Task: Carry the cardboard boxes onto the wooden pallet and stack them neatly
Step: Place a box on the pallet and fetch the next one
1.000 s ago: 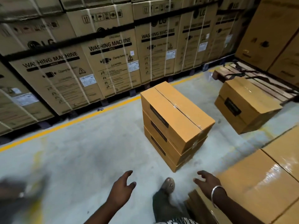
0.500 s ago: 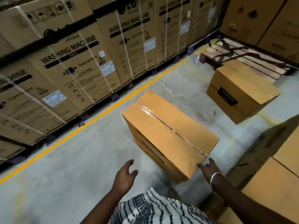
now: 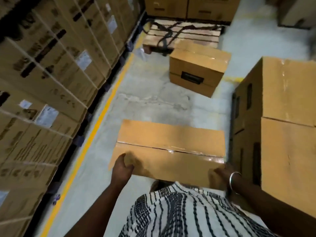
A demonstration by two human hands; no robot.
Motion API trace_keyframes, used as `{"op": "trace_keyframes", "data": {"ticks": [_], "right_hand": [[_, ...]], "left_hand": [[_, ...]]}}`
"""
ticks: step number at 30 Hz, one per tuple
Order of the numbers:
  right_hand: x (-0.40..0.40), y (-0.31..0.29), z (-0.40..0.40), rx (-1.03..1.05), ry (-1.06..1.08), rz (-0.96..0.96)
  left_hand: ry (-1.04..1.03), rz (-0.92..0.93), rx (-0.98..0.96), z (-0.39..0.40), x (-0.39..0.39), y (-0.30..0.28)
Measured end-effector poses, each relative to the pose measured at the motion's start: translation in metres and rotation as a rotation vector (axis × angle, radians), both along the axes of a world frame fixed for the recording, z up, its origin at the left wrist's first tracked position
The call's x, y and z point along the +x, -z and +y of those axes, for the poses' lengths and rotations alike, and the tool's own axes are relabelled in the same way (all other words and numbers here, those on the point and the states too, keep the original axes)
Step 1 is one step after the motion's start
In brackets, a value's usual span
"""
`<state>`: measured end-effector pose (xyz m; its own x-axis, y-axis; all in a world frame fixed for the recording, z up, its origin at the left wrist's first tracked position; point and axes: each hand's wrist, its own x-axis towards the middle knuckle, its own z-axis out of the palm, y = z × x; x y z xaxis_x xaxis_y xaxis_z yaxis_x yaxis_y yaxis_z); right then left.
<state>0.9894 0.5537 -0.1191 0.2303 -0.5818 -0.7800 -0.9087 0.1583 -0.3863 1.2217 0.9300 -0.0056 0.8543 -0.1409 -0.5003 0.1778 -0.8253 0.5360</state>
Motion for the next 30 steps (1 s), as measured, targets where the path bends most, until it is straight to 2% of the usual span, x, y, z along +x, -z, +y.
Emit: {"op": "trace_keyframes", "data": {"ticks": [3, 6, 8, 13, 17, 23, 26, 30], "right_hand": [[0.022, -0.054, 0.033, 0.009, 0.102, 0.014], [0.03, -0.075, 0.053, 0.038, 0.21, 0.036], [0.027, -0.08, 0.066, 0.052, 0.257, 0.037], [0.003, -0.082, 0.095, -0.004, 0.377, -0.004], [-0.011, -0.115, 0.112, -0.098, 0.392, -0.069], [-0.057, -0.172, 0.117, -0.291, 0.558, -0.149], [-0.094, -0.191, 0.123, -0.325, 0.692, -0.15], [-0.149, -0.207, 0.132, -0.356, 0.885, -0.193]], "left_hand": [[0.039, 0.015, 0.047, 0.026, 0.049, 0.046], [0.002, 0.223, 0.003, 0.039, 0.082, 0.061], [-0.059, 0.297, -0.072, 0.043, 0.095, 0.057], [-0.239, 0.362, -0.128, 0.057, 0.116, 0.04], [-0.135, 0.354, -0.121, 0.059, 0.138, 0.069], [-0.028, 0.23, -0.308, -0.021, 0.12, -0.01], [0.066, 0.19, -0.421, -0.061, 0.11, -0.03], [0.243, 0.153, -0.475, -0.129, 0.086, -0.058]]}}
